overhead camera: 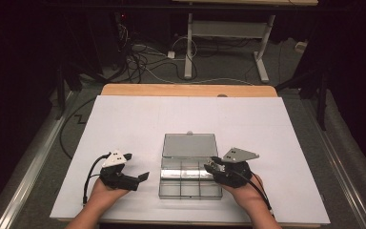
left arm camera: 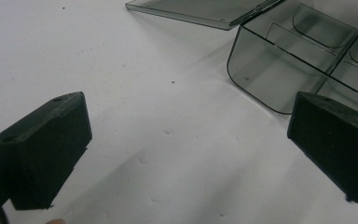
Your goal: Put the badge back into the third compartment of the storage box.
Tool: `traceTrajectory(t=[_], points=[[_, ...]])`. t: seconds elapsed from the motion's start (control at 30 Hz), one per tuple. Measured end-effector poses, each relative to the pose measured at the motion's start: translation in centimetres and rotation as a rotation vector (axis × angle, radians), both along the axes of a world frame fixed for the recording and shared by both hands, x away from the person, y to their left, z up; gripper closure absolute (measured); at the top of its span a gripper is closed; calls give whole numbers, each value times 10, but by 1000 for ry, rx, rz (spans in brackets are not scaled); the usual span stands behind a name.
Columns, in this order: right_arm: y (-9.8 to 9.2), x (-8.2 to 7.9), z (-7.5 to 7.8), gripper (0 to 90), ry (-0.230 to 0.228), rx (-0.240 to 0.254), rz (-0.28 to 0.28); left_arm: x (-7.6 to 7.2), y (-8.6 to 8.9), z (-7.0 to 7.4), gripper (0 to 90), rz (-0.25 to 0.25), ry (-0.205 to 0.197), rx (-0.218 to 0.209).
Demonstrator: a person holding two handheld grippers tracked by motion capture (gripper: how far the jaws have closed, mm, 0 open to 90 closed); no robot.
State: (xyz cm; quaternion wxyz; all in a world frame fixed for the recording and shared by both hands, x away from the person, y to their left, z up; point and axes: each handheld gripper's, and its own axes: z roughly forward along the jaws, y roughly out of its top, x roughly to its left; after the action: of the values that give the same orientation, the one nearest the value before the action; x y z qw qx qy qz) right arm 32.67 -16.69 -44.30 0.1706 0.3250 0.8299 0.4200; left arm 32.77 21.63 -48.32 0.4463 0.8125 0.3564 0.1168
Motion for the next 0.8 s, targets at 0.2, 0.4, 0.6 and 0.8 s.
traceTrajectory(t=[0.2, 0.4, 0.6, 0.8], points=[[4, 2, -4, 588, 12, -9, 8, 0, 0, 0, 0, -5, 4, -4], [6, 1, -8, 587, 13, -35, 10, 0, 0, 0, 0, -6, 3, -2], [9, 1, -11, 587, 13, -53, 12, 0, 0, 0, 0, -7, 4, -2], [10, 1, -11, 586, 8, -61, 8, 0, 0, 0, 0, -8, 3, -3]])
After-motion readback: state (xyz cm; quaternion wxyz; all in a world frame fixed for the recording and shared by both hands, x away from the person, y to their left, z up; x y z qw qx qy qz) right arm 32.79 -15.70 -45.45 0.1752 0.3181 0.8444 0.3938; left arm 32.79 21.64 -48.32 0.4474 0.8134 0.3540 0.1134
